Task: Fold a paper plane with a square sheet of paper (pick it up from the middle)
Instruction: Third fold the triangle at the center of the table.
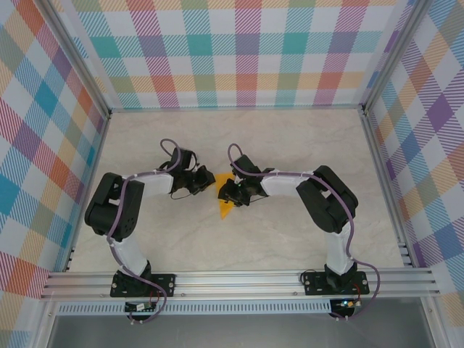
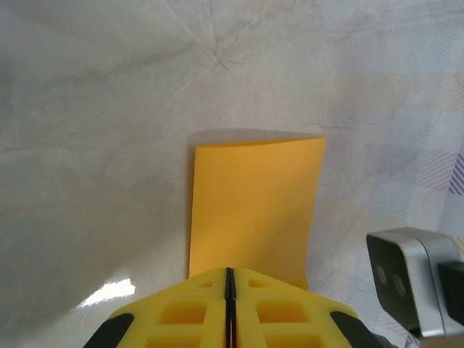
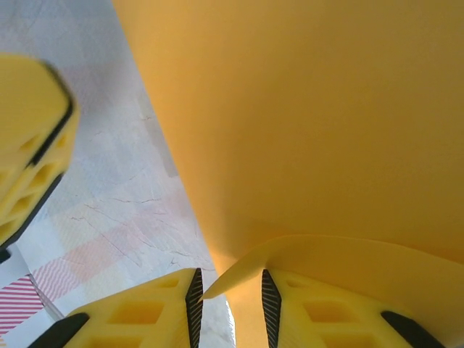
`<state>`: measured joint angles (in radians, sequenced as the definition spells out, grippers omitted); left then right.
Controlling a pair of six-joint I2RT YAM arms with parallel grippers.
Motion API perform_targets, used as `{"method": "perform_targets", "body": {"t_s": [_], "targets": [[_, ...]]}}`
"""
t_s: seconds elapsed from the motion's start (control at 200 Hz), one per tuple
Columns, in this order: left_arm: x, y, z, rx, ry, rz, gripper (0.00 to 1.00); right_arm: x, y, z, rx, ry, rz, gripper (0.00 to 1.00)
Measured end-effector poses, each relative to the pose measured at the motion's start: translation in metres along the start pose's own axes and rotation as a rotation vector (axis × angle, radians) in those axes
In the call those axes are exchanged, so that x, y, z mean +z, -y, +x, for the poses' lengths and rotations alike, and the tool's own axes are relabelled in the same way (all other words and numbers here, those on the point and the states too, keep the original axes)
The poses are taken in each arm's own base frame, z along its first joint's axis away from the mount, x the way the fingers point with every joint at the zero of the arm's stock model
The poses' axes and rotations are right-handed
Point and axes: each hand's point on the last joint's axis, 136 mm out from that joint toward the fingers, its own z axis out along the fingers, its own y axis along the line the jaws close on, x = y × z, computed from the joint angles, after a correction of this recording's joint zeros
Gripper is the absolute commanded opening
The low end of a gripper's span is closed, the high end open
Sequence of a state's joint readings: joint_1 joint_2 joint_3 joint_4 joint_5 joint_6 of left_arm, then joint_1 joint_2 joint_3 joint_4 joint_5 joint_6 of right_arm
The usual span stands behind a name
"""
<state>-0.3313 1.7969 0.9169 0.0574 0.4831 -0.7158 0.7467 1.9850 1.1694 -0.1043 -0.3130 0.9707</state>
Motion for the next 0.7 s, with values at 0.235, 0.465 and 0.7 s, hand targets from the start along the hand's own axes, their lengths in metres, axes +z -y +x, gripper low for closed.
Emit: {"method": "perform_targets", "body": {"t_s": [0.235,0.465,0.7], "targets": [[0.02,-0.009,0.0,-0.013,-0.038,-0.019,0.1,0.0,-0.001,0.001,-0.026,-0.003,-0.015,0.29],[0.021,-0.007,0.0,0.001,-0.043,-0.019,0.1,0.0,-0.002,0.001,-0.052,-0.005,-0.018,0.3],[0.023,-0.006,0.0,0.012,-0.047,-0.016,0.09,0.001,-0.004,0.001,-0.081,-0.005,-0.031,0.32]]}}
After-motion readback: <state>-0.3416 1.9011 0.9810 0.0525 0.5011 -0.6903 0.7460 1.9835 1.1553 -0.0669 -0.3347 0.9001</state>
